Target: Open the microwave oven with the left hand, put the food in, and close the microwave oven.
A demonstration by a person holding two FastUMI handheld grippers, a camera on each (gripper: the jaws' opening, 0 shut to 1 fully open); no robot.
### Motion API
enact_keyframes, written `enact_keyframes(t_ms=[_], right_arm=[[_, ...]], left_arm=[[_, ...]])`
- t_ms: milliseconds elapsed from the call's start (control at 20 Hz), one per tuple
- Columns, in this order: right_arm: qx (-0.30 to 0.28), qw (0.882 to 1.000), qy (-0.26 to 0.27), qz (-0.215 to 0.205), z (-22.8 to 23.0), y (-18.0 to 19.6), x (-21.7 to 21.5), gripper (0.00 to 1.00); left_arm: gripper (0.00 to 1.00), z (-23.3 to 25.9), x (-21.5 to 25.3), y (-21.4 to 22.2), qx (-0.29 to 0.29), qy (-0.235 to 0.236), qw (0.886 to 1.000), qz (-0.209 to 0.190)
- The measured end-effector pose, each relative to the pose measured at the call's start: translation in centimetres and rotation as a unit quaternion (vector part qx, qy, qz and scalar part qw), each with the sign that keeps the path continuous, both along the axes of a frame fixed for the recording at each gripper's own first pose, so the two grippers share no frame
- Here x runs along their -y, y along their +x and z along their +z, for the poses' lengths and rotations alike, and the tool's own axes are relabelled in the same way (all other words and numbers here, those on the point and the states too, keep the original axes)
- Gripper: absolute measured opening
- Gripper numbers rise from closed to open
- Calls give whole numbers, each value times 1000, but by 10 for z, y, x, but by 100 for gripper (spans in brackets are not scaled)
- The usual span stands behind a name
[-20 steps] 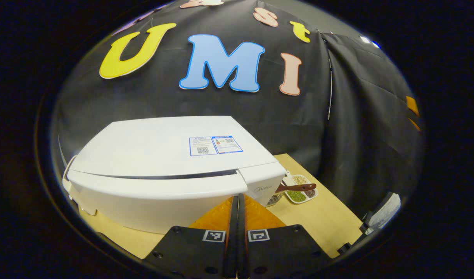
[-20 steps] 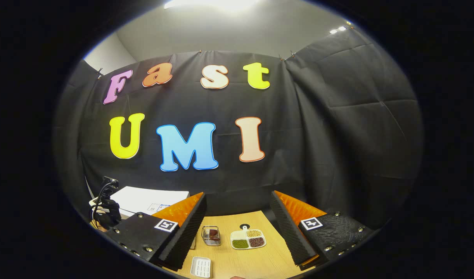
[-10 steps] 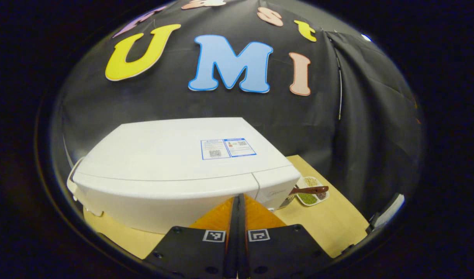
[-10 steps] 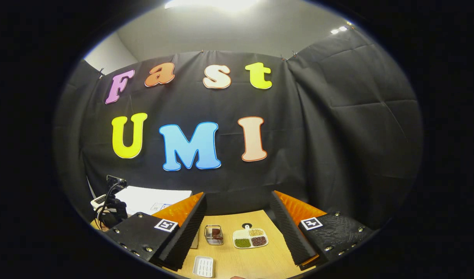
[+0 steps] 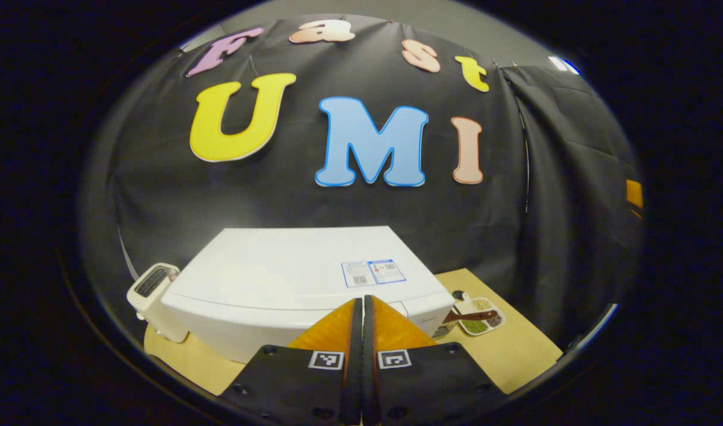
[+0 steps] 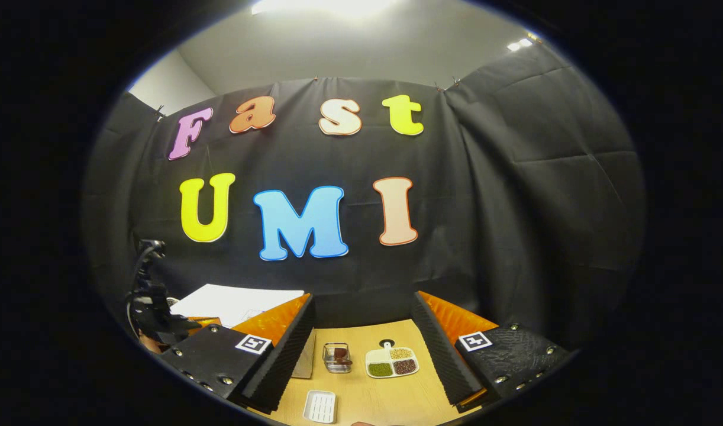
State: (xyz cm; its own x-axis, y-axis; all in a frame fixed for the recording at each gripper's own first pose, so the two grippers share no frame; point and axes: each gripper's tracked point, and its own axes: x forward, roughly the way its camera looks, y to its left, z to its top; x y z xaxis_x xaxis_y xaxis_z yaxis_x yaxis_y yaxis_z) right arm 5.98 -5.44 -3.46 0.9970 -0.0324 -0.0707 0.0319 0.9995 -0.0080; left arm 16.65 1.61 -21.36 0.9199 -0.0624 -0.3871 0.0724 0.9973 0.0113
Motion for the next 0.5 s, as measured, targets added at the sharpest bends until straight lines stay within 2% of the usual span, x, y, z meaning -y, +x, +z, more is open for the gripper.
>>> enact_keyframes(t_ms=[200,350,400,500], right_arm=[[21,1000,4,22,23,-2,-25,99],[31,999,7,32,45,-6,-43,99],[35,999,9,35,52,-8,-49,96],[44,998,10,40,64,-13,-61,99]], left_arm=[[5,115,-14,-32,97,10,995,10],[96,185,-34,-64,143,24,989,33],[93,204,-40,-75,157,31,986,43],[94,234,-48,-97,177,36,982,48]])
